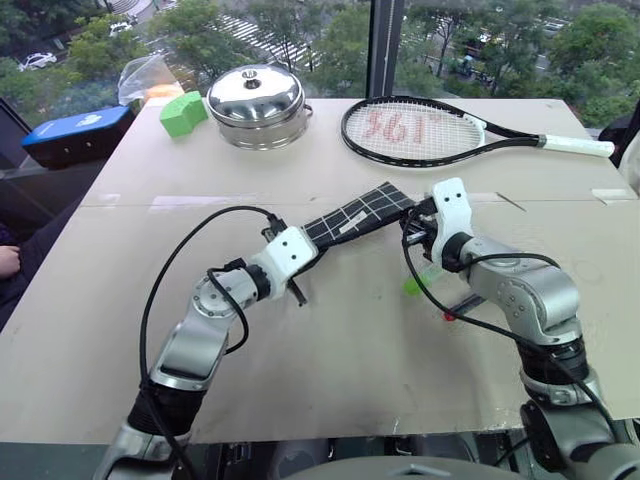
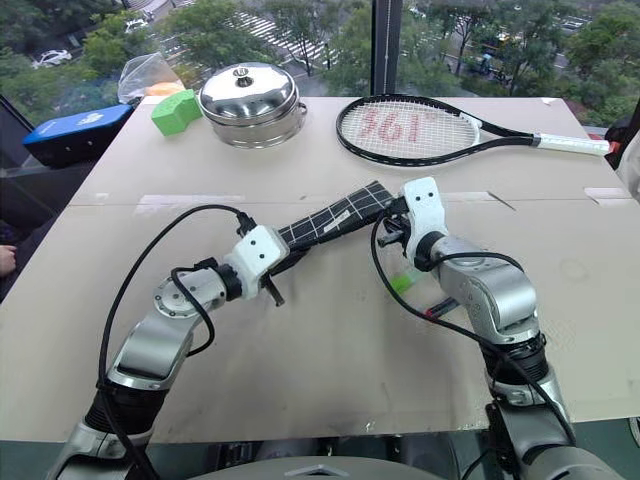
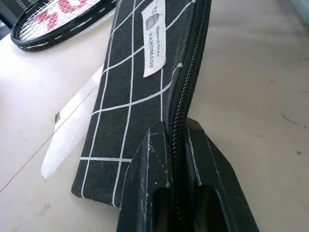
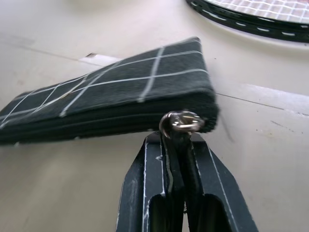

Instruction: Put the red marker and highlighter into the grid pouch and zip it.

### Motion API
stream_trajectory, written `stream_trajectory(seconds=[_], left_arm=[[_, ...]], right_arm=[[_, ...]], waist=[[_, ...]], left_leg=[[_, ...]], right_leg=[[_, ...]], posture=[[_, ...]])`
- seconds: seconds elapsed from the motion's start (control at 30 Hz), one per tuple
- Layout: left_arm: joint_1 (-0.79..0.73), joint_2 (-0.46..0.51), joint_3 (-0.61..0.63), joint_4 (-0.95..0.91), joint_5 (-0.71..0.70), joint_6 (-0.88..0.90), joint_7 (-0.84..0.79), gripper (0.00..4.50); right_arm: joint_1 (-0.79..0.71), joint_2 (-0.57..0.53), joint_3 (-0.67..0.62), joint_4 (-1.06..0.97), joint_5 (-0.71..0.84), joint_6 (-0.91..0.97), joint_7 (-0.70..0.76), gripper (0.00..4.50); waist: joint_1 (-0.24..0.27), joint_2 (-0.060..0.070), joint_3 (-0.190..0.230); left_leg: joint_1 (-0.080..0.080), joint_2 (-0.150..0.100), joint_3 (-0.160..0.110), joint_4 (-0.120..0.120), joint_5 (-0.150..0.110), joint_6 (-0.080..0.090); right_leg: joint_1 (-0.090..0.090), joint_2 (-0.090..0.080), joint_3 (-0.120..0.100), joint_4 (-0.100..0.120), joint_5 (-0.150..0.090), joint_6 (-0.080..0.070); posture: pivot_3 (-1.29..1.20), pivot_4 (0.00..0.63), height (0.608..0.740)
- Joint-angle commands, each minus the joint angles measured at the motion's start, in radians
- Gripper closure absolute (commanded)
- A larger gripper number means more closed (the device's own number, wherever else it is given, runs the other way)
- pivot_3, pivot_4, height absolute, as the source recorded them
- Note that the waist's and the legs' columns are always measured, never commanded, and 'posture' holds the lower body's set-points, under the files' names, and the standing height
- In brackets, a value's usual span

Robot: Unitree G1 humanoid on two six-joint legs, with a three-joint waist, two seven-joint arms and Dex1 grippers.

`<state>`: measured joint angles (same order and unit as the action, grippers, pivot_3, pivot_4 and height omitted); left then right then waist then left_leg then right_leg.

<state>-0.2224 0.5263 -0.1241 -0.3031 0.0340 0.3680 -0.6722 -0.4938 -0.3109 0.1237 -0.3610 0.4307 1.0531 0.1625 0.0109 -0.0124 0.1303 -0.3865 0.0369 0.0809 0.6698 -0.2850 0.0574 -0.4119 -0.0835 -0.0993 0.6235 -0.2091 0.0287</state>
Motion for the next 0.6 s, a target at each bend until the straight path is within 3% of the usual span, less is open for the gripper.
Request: stream_trajectory(seconds=[0.03,0.6], left_arm=[[-0.037,-0.007,0.000,-0.019,-0.008,0.003,0.011,4.50],[-0.137,-0.029,-0.122,0.048,0.053,-0.052,-0.008,4.50]], right_arm=[[-0.005,0.000,0.039,-0.069,0.013,0.028,0.044,4.46],[-0.145,0.165,0.261,0.192,-0.117,-0.103,0.172,4.46]], waist=[[-0.001,0.000,0.000],[-0.009,0.000,0.000]], left_leg=[[0.000,0.000,0.000,0.000,0.000,0.000],[0.000,0.000,0.000,0.000,0.002,-0.003]], right_leg=[[0.000,0.000,0.000,0.000,0.000,0.000],[0.000,0.001,0.000,0.000,0.000,0.000]], posture=[[0.00,0.150,0.740],[0.00,0.150,0.740]])
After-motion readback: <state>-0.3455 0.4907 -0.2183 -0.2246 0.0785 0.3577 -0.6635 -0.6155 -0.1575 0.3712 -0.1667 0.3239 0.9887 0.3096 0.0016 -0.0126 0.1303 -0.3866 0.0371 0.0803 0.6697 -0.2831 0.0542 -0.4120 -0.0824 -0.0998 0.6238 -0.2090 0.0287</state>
